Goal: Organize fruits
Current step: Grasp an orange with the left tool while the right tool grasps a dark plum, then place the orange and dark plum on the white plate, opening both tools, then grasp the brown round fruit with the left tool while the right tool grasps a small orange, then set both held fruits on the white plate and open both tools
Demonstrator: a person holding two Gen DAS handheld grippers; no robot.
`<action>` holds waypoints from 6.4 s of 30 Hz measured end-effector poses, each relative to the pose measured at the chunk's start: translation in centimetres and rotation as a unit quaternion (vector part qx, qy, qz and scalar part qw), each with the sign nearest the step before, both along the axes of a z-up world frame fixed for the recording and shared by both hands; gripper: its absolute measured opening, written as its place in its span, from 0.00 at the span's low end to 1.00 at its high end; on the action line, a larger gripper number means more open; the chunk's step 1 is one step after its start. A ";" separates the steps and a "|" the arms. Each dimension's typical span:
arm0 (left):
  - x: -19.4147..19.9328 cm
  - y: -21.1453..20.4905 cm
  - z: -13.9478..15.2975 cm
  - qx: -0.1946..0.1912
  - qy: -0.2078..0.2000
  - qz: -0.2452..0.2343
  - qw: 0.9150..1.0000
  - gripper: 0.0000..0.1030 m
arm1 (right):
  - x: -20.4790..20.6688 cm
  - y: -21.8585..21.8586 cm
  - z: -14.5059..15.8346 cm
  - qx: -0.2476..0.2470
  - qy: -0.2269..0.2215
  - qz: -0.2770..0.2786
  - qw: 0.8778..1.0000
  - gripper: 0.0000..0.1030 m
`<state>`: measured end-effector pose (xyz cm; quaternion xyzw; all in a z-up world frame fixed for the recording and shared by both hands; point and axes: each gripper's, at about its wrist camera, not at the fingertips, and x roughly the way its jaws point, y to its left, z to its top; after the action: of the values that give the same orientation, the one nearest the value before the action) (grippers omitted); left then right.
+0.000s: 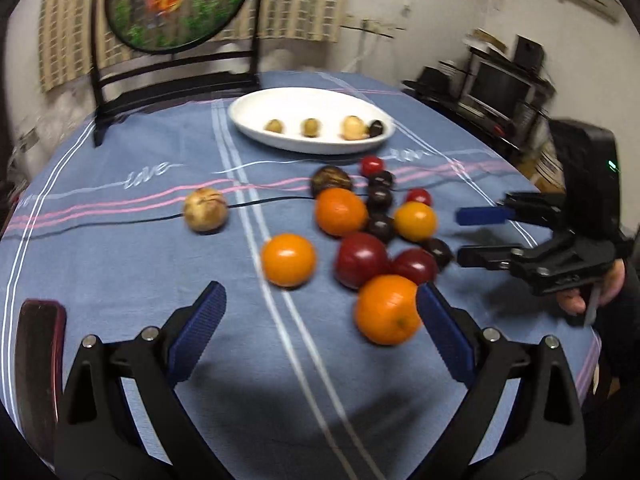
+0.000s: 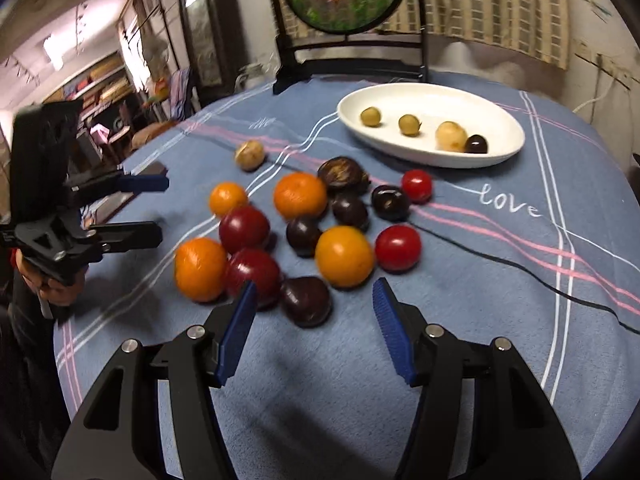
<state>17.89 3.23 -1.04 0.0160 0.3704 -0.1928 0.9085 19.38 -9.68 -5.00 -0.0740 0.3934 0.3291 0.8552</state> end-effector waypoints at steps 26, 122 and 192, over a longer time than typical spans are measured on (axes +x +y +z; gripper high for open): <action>-0.8 -3.3 -2.7 0.019 0.052 -0.075 0.996 0.65 | 1.1 0.5 -1.8 -0.004 0.033 0.002 0.999 0.38; 9.4 8.7 1.3 -0.060 0.036 0.200 0.977 0.93 | 3.8 2.0 -1.8 -0.034 -0.011 -0.065 0.997 0.37; 14.7 -1.7 4.5 0.076 -0.064 0.109 0.989 0.98 | 11.6 -0.6 4.4 0.099 -0.068 -0.123 0.985 0.64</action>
<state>32.54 1.50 3.51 0.0572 0.3242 -0.0621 0.9422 31.03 -10.26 -0.64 0.0379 0.3064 0.2525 0.9170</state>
